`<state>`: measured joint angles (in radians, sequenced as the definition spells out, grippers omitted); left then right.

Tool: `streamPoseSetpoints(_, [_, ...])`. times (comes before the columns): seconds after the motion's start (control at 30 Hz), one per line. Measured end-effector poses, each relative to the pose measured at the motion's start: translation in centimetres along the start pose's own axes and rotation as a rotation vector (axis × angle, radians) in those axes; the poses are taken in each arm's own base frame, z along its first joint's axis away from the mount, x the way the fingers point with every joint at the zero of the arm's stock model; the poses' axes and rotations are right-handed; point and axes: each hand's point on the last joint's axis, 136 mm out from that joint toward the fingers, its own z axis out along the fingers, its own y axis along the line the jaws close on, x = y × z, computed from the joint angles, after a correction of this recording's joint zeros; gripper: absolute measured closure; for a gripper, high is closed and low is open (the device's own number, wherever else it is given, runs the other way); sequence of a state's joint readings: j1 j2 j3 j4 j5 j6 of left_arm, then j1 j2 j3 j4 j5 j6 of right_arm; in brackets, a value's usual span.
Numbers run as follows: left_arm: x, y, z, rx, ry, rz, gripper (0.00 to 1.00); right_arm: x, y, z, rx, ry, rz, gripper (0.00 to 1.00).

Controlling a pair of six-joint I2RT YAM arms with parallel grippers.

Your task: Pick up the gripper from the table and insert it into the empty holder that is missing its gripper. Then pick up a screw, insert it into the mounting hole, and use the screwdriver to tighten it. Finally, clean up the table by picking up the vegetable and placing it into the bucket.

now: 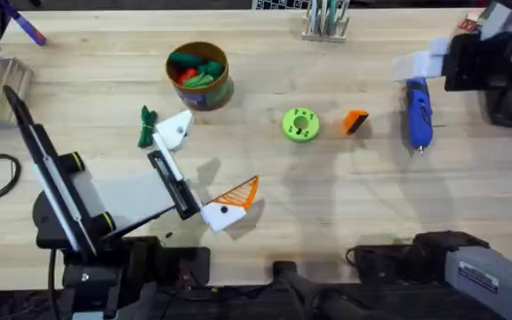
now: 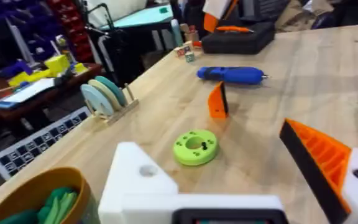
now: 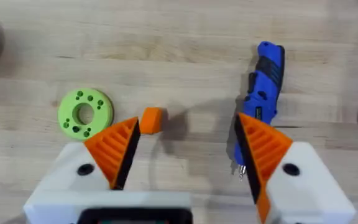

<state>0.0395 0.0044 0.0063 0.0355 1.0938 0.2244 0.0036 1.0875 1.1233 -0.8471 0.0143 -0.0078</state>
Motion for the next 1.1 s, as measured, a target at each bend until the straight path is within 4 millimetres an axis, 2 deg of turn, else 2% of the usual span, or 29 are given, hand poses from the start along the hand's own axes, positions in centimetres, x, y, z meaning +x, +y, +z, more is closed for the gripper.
streamPoseSetpoints(0.13, [-0.1,-0.1,0.0,0.005,-0.002,-0.023,0.015,0.0,0.0,0.0,0.0,0.0,0.0,0.068])
streamPoseSetpoints(0.47, [0.2,1.5,-0.1,-0.09,0.006,-0.226,0.015,0.0,0.0,0.0,0.0,0.0,0.0,0.068])
streamPoseSetpoints(1.1, [2.2,1.1,-0.1,-0.094,0.065,-0.363,0.014,0.0,0.0,0.0,0.0,0.0,0.0,0.068])
